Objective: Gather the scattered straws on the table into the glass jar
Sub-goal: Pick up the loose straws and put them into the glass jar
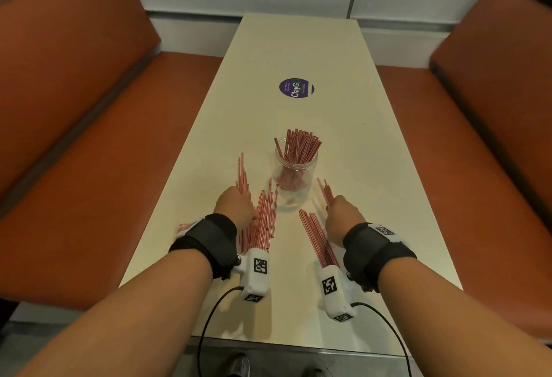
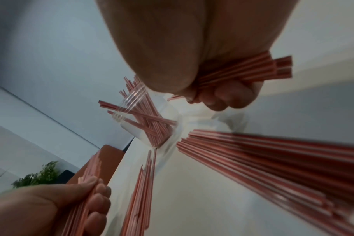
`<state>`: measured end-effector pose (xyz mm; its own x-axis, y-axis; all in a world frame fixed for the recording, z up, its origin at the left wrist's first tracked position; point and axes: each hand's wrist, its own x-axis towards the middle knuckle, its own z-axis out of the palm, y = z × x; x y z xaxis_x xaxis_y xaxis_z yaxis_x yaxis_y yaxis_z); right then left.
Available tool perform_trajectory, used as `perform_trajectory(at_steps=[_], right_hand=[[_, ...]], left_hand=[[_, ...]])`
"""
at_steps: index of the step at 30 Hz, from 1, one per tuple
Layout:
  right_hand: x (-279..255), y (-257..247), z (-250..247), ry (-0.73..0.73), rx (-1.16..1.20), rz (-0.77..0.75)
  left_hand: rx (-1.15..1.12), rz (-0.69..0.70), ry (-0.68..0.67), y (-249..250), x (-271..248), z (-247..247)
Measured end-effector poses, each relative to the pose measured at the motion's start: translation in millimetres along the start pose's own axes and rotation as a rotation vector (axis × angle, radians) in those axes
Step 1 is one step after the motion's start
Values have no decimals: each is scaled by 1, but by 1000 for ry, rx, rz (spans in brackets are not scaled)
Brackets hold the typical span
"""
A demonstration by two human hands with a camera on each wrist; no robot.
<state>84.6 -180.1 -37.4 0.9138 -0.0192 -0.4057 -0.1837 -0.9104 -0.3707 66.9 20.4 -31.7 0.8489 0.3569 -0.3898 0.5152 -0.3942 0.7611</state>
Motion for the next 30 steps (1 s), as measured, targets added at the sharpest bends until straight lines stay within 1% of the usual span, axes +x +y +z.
perform_trajectory(at_steps=[2,3,6,9,12,15,18,21,26,30], right_hand=[[4,1,-5,44,127,17],[7,1,-8,74,191,21],[13,0,-19,171,321,1],[18,0,-27,222,371,-35],[18,4,-32,243,406,-55],[16,8,-34,253,438,-69],[14,11,-35,260,456,-88],[14,13,-35,266,469,-103],[16,11,-36,258,480,-113],[17,7,-35,256,481,-131]], left_hand=[[-352,-20,-22,11,0,-3],[-454,-1,-27,19,1,-7],[-662,121,-42,59,12,-19],[-800,301,-64,107,29,-25],[-764,461,-94,138,44,-15],[-616,530,-115,142,55,4],[-484,526,-154,132,61,19],[-381,510,-156,122,64,25],[-280,535,-159,123,64,27],[-153,565,-186,121,60,29]])
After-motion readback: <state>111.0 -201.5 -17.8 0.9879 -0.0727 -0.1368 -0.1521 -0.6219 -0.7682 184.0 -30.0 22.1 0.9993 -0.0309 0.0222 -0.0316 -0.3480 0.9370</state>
